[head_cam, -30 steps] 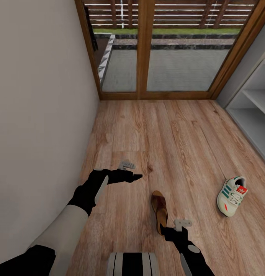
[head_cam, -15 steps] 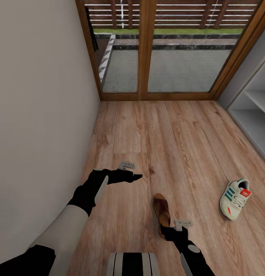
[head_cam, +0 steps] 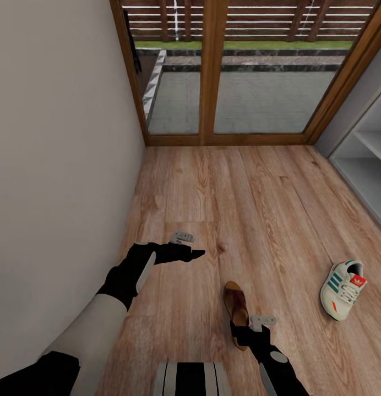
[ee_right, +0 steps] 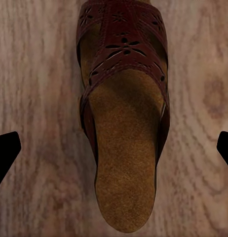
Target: Pick up the two gym shoes and the two sandals from the corridor floor and place them onto the hallstand (shoe rack) in the corridor, making sure they are on the rack and not on the floor. Arrange them so the two gym shoes are next to each other and the two sandals are next to each other.
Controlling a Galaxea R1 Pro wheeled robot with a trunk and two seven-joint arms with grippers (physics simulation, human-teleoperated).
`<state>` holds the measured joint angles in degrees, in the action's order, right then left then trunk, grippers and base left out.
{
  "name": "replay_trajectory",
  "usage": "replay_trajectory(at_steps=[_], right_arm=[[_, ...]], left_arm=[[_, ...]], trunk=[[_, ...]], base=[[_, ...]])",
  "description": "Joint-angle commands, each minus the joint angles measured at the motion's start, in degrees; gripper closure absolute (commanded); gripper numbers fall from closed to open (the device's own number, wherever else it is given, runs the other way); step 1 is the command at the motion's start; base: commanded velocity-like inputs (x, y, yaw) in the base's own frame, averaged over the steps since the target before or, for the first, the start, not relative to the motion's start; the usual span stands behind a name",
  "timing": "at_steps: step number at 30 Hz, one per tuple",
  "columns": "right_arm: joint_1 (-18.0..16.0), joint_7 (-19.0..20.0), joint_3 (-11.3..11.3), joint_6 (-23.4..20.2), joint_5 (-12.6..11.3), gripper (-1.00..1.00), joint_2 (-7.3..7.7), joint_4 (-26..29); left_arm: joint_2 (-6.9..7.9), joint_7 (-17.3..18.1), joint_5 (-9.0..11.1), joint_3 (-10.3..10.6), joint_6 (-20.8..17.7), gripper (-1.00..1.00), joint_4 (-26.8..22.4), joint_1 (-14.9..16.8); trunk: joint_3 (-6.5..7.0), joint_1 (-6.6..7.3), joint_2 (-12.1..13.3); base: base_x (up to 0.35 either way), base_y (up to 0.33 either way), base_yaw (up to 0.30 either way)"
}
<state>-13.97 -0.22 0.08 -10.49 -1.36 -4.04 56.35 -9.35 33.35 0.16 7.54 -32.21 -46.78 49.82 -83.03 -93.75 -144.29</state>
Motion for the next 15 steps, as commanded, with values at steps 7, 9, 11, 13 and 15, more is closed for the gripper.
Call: replay_trajectory(at_steps=[7, 9, 11, 13, 15], right_arm=[[0.00, -0.04, 0.01, -0.32, -0.14, -1.00, -0.06, 0.10], [-0.02, -0.04, 0.01, -0.32, -0.14, -1.00, -0.07, 0.09], [-0.01, -0.04, -0.01, -0.32, -0.14, -1.00, -0.08, 0.10], [-0.01, -0.04, -0.02, -0.32, -0.14, -1.00, -0.08, 0.11], [0.00, -0.04, -0.06, -0.32, -0.20, -1.00, -0.09, 0.14]], left_arm=[[-0.06, 0.13, 0.01, 0.01, -0.40, -1.00, -0.07, 0.08], [-0.07, 0.13, 0.01, 0.01, -0.40, -1.00, -0.07, 0.09], [-0.06, 0.13, 0.01, 0.01, -0.36, -1.00, -0.07, 0.08], [-0.08, 0.13, 0.01, 0.01, -0.35, -1.00, -0.07, 0.07], [-0.12, 0.08, 0.01, 0.05, -0.27, -1.00, -0.07, 0.05]], trunk=[[-0.04, 0.01, -0.01], [-0.04, 0.01, -0.01], [-0.04, 0.01, -0.01], [-0.04, 0.01, -0.01], [-0.04, 0.01, -0.01]], base=[[0.003, 0.002, 0.000], [0.000, 0.000, 0.000], [0.000, 0.000, 0.000], [0.000, 0.000, 0.000], [0.000, 0.000, 0.000]])
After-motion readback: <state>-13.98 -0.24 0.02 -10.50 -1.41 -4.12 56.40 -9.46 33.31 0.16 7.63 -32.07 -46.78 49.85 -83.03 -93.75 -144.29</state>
